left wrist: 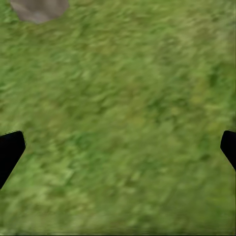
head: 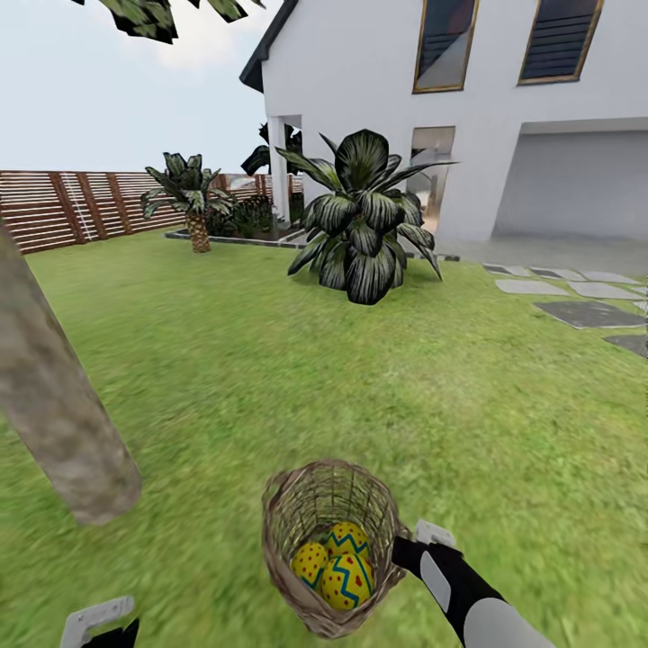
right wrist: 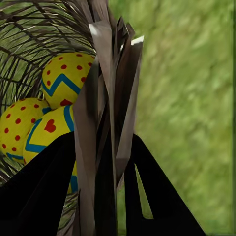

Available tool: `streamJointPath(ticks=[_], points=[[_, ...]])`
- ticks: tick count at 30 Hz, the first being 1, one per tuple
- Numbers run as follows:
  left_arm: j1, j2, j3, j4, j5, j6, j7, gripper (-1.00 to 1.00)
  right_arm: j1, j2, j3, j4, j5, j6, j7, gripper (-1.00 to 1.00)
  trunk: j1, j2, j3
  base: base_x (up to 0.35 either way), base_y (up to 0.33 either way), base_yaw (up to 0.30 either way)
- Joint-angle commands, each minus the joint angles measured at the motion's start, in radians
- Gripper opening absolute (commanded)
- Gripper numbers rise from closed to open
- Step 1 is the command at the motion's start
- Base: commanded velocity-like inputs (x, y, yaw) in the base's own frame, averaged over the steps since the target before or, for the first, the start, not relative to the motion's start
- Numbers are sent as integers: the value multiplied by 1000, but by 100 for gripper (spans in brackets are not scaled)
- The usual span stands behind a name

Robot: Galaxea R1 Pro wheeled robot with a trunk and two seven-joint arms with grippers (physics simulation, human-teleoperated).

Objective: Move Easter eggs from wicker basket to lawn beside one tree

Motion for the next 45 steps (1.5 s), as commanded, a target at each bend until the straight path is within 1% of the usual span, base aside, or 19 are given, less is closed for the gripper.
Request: streamJointPath(ticks=[1, 5, 14, 17, 20, 22, 27, 33, 36, 39, 45], points=[[0, 0, -1, -2, 10, 5, 6, 100, 0, 1, -5, -3, -4, 6, -1, -100, -4, 7, 3, -271, 0, 1], [0, 0, -1, -2, 10, 5, 6, 100, 0, 1, -3, -2, -4, 6, -1, -100, -20, 35, 15, -260, 0, 112], [0, 0, -1, -2, 10, 5, 8, 100, 0, 6, -2, 0, -4, 6, -1, -100, -54, 98, 43, -49, 0, 278], [0, 0, -1, -2, 12, 5, 7, 100, 0, 10, -2, 0, -4, 6, -1, -100, -66, 119, 53, -196, 0, 289], [1, 1, -1, -2, 44, 4, 9, 100, 0, 10, -2, 0, -4, 6, -1, -100, -77, 140, 62, -306, 0, 289], [1, 1, -1, -2, 52, 3, 11, 100, 0, 11, -1, 0, -4, 6, -1, -100, -85, 154, 68, -324, 0, 289], [1, 1, -1, -2, 56, 3, 12, 100, 0, 12, -1, 1, -4, 6, -1, -100, -104, 189, 84, -193, 0, 289], [1, 1, 0, -1, 56, 2, 7, 100, 0, 12, -1, 2, -4, 6, -1, -100, -104, 189, 84, -12, 0, 289], [1, 1, -1, 0, 56, -32, 6, 100, 0, 12, -1, 3, -4, 5, -1, -100, -104, 189, 84, -40, 0, 289], [1, 1, -1, 0, 56, -43, 6, 100, 0, 14, -1, 3, -4, 6, -1, -100, -104, 189, 84, -253, 0, 289], [1, 1, -1, 0, 56, -46, 6, 100, 0, 20, -1, 4, -3, 6, -1, -100, -104, 189, 84, -328, 49, 289]])
